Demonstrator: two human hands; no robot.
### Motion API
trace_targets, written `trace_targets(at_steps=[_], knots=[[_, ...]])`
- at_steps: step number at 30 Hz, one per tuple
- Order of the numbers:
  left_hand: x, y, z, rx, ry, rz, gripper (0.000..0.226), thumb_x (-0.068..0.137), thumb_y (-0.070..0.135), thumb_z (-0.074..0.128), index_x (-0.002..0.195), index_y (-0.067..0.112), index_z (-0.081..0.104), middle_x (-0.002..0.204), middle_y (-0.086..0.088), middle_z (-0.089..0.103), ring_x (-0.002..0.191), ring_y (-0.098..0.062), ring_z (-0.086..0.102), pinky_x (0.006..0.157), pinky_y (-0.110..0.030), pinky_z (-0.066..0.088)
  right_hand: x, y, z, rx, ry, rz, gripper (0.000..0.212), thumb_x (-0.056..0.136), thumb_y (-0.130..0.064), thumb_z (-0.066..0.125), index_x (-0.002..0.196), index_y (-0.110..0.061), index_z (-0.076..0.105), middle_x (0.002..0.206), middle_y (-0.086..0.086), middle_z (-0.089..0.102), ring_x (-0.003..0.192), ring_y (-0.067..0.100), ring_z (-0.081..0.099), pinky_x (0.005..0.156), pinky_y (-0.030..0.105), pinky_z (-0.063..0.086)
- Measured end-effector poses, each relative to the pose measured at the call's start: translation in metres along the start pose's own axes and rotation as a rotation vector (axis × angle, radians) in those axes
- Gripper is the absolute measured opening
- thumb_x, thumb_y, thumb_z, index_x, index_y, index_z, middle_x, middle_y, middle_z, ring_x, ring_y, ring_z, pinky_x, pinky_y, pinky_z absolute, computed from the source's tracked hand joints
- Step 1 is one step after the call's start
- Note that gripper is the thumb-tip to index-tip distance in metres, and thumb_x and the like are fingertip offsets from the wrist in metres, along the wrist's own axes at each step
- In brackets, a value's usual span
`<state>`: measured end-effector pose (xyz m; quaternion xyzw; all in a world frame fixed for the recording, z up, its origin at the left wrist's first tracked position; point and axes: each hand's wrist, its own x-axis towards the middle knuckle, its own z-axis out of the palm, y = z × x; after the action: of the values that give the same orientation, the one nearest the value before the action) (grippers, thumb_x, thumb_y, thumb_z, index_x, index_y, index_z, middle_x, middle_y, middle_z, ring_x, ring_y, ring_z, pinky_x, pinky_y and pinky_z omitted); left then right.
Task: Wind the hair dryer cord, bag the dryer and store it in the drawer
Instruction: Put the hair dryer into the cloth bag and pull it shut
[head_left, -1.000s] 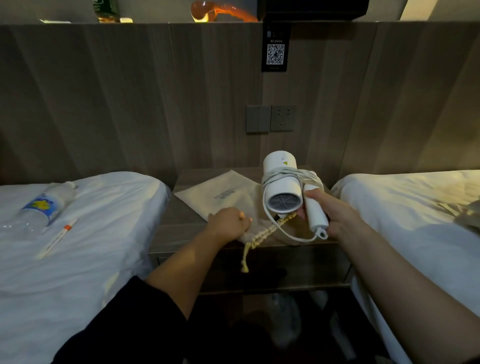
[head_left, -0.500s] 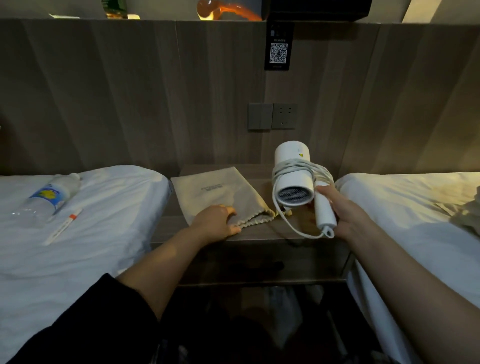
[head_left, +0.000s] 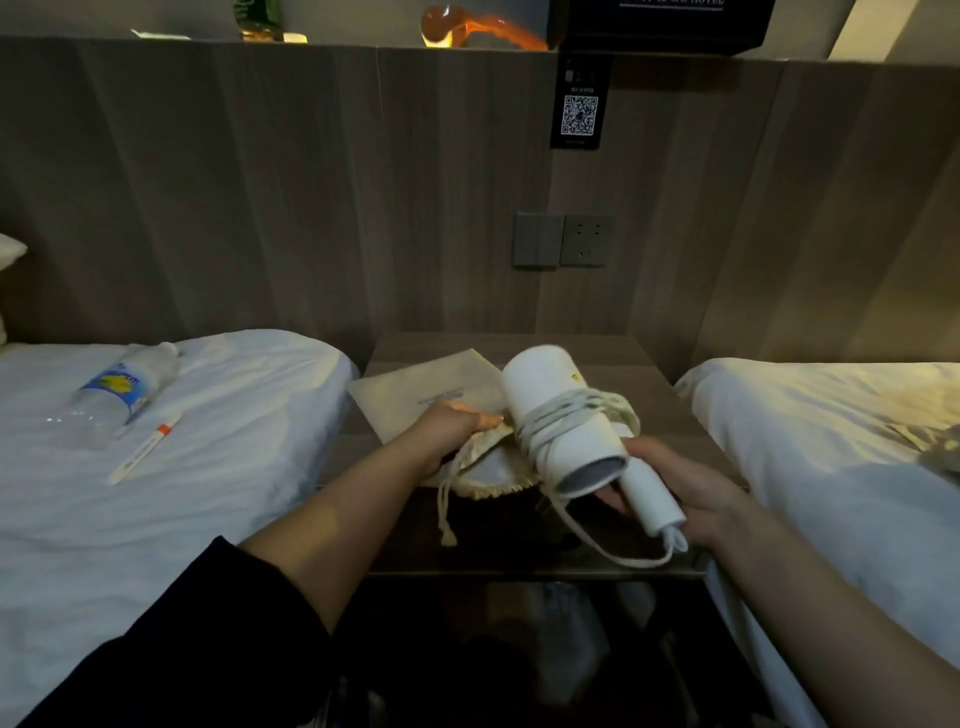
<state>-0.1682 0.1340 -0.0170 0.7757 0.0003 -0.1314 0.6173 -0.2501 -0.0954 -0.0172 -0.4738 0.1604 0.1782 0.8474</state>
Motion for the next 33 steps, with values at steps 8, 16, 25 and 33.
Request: trace_targets(at_steps=[8, 16, 25, 33], knots=[[-0.003, 0.035, -0.012, 0.198, -0.013, 0.089, 0.025, 0.08, 0.029, 0.068, 0.094, 0.008, 0.072, 0.089, -0.006, 0.07, 0.086, -0.02, 0.063, 0.078, -0.031, 0.048, 0.004, 0.0, 0.023, -0.295, 0.025, 0.109, 0.024, 0.085, -0.008, 0.062, 0.108, -0.001, 0.059, 0.093, 0.018, 0.069, 0.072, 0.025, 0.071, 0.054, 0.033, 0.06], [-0.015, 0.053, -0.005, 0.885, 0.202, 0.561, 0.027, 0.089, 0.035, 0.054, 0.084, 0.013, 0.069, 0.079, 0.006, 0.054, 0.075, -0.013, 0.052, 0.066, -0.029, 0.039, 0.01, -0.011, 0.038, -0.427, 0.117, 0.093, 0.013, 0.084, -0.01, 0.065, 0.089, -0.001, 0.059, 0.08, 0.017, 0.066, 0.074, 0.025, 0.062, 0.052, 0.034, 0.058], [-0.029, 0.038, -0.006, 1.002, 0.183, 0.872, 0.024, 0.091, 0.028, 0.051, 0.095, 0.013, 0.068, 0.092, -0.002, 0.06, 0.091, -0.017, 0.049, 0.071, -0.028, 0.034, 0.024, -0.007, 0.031, -0.287, 0.182, 0.039, 0.009, 0.087, -0.011, 0.061, 0.085, -0.003, 0.059, 0.053, 0.013, 0.068, 0.042, 0.02, 0.065, 0.04, 0.031, 0.055], [-0.048, -0.023, 0.0, 0.754, 0.364, 0.473, 0.025, 0.075, 0.026, 0.059, 0.092, 0.022, 0.041, 0.088, 0.001, 0.051, 0.077, -0.019, 0.05, 0.064, -0.031, 0.037, 0.029, -0.001, 0.026, -0.1, 0.188, 0.052, 0.015, 0.087, -0.013, 0.062, 0.094, 0.0, 0.057, 0.08, 0.022, 0.064, 0.047, 0.028, 0.066, 0.041, 0.037, 0.056]])
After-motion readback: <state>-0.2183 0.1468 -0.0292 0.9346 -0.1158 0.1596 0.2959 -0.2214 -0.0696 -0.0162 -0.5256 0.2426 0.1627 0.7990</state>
